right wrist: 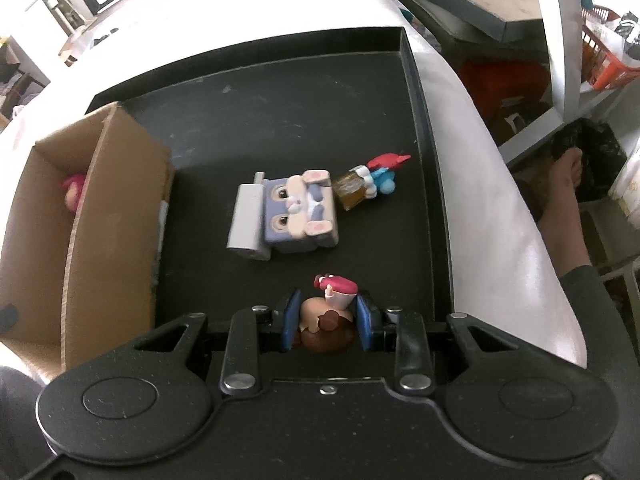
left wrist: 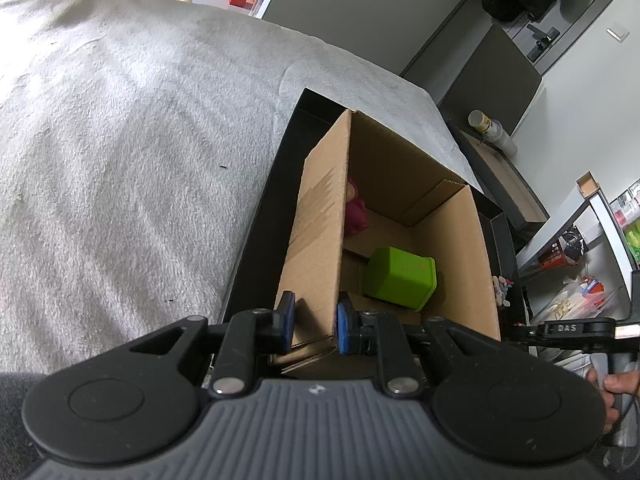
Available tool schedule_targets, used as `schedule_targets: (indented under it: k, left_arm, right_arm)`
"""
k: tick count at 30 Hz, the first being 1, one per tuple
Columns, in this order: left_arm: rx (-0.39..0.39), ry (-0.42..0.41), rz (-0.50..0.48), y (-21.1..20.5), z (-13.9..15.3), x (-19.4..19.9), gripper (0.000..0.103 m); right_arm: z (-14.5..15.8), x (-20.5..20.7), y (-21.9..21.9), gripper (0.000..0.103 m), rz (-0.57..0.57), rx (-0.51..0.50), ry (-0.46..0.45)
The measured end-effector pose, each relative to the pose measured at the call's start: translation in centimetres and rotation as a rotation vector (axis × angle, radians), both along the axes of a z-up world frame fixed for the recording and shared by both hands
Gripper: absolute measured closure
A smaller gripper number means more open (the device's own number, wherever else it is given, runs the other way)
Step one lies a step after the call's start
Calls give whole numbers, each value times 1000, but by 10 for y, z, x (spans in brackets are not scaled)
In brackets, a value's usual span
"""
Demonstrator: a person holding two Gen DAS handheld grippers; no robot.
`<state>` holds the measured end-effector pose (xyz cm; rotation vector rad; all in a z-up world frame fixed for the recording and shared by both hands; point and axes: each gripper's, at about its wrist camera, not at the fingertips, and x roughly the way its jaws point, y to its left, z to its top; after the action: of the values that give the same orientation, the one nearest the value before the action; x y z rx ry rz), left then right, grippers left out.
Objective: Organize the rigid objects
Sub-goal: 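Grasp the brown-haired doll figure with the right gripper and lift it, then carry the doll figure over the box and lower it inside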
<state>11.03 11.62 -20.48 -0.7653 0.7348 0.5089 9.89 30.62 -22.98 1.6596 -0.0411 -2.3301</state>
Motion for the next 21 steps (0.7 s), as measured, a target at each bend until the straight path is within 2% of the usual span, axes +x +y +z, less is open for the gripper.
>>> schedule_targets:
  k: [12, 21]
  left_arm:
    - [56, 24, 21, -5, 4, 2, 86]
    - [132, 63, 30, -12, 9, 6, 88]
  right_arm:
    - [33, 16, -9, 73, 21, -31, 64]
    - [54, 26, -24, 73, 50, -55, 110]
